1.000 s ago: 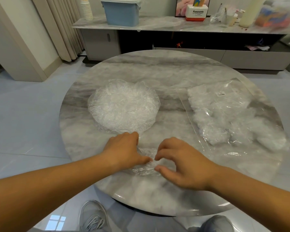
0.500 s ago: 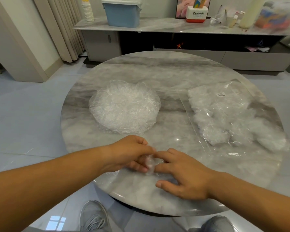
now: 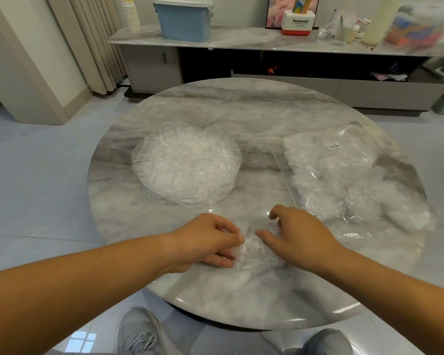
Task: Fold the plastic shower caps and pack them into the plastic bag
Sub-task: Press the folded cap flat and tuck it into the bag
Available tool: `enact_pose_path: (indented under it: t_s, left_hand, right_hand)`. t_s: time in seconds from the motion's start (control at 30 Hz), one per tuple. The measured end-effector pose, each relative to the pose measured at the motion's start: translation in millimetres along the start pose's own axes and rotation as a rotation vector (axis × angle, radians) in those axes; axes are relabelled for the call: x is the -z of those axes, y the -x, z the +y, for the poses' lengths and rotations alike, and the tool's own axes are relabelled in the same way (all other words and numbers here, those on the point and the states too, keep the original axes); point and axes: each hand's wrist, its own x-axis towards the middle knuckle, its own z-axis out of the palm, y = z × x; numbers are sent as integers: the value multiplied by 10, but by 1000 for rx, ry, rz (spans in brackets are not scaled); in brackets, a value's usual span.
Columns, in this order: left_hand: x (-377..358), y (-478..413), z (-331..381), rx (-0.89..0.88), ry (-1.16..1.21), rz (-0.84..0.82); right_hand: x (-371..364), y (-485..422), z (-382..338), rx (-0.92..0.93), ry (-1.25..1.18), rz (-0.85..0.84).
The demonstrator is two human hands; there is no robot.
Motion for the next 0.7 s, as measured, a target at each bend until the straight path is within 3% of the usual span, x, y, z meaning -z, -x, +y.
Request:
enact_pose_path:
  t_s: [0.13,0.27,0.37,0.47,0.7]
  left_hand:
    - [-4,18,7,-11,-16,-14]
    - [31,-21,-5,5,0,-45]
    - [83,-30,7,29,41,-134]
    - [116,-9,17,20,69,-205]
    - [175,24,56,13,70,-168]
  right_hand:
    - [-17,-18,-67,-133,-153,-92]
    - [-10,-6,-150,-66,-803,-9]
    - [-60,79,-239,27,-1060,-119]
    - [-142,140,-250,107,-1060,-199]
    - [-138,195,-174,224,-817,-264]
